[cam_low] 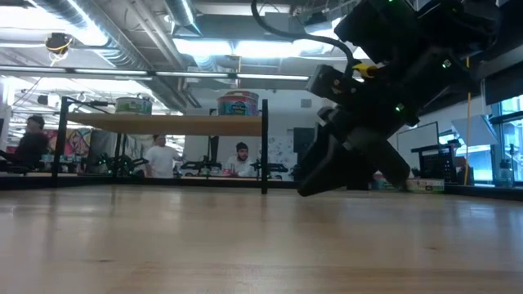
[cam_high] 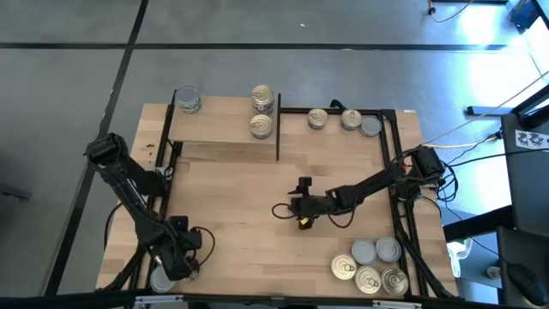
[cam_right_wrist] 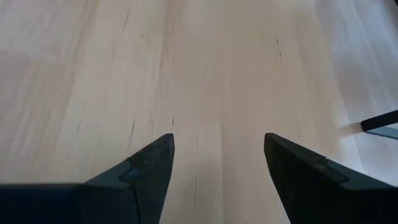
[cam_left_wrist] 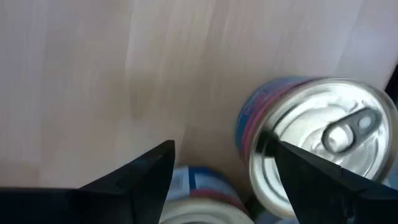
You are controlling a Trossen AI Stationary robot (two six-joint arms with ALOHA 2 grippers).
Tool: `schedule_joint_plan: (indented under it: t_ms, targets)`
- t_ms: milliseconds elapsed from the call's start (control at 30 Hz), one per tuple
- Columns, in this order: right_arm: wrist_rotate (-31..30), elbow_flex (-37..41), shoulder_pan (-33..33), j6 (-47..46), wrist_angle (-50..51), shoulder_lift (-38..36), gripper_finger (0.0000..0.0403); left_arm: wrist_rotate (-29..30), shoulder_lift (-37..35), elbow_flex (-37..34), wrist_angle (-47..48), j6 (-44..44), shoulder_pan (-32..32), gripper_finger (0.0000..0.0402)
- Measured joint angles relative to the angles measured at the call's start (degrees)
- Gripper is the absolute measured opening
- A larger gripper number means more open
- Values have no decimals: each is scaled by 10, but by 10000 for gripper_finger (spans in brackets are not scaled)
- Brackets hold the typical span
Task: Stack canned seafood by type on shelf
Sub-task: Stack the blue tuna can on top of the blue tuna can on the shelf
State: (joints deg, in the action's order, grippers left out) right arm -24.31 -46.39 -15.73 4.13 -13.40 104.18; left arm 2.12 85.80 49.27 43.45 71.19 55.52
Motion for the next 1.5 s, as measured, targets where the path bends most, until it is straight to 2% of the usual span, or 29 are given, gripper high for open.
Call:
schedule_joint_plan:
  t_ms: [233, 333, 467, 500, 767, 900, 1033, 1200, 1300, 1500]
  targets:
    - [0, 0, 0, -24, -3, 0, 250, 42, -4, -28, -21, -29, -30, 272]
    - [0, 0, 0, -26, -3, 0, 250, 99, -3, -30, -31, -79, -53, 272]
    - [0, 0, 0, -30, -6, 0, 250, 213, 2, -35, -54, -140, -96, 272]
    - [0, 0, 0, -33, -6, 0, 250, 222, 2, -41, -72, -164, -112, 272]
    - [0, 0, 0, -35, -7, 0, 250, 222, 1, -108, -263, -293, -238, 272]
    - [0, 0, 0, -35, -18, 0, 250, 218, 4, -119, -349, -404, -284, 272]
    - [0, -1, 0, -35, -35, 0, 250, 250, 36, -121, -436, -529, -336, 272]
    - [0, -1, 0, -38, -36, -1, 250, 256, 86, -114, -555, -581, -381, 272]
    - [0, -1, 0, -42, -35, -1, 250, 239, 77, -87, -513, -584, -383, 272]
    - [0, -1, 0, -54, -35, -1, 250, 236, -16, -61, -345, -527, -351, 265]
